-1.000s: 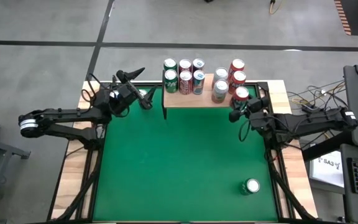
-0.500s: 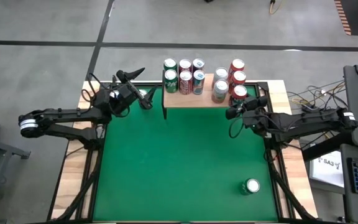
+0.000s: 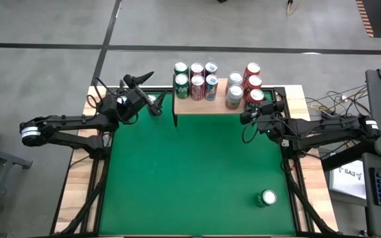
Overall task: Place canned beverage on shelf
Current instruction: Put the red soda can aligned with the red soda can on the shelf
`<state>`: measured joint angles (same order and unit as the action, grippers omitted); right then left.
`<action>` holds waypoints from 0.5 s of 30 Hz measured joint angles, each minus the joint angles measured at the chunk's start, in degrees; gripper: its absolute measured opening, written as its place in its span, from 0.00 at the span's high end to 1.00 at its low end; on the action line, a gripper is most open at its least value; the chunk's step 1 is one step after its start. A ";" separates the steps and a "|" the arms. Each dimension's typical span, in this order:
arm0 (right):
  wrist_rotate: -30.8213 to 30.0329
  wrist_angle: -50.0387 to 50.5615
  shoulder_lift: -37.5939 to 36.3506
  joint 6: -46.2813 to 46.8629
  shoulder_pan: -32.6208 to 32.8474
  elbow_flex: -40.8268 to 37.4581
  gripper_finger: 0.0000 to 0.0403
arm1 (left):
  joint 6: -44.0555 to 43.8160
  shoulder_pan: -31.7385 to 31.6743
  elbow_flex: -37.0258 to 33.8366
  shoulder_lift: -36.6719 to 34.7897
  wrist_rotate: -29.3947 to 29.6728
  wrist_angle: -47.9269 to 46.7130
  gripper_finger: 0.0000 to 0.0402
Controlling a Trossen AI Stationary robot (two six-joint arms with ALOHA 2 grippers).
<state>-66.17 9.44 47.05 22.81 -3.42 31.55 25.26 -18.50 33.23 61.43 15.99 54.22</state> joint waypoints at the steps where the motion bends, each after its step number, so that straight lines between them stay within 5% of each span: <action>1: -0.02 -0.23 0.00 0.00 -0.06 0.00 0.14 | 0.00 0.00 0.00 0.00 0.00 -0.02 0.06; 15: -2.85 -1.70 -0.15 -0.31 -0.37 0.00 0.12 | 0.36 0.00 -0.02 0.00 0.02 -0.24 0.06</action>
<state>-69.02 7.74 46.89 22.50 -3.79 31.55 25.62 -18.50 33.21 61.43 16.01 53.98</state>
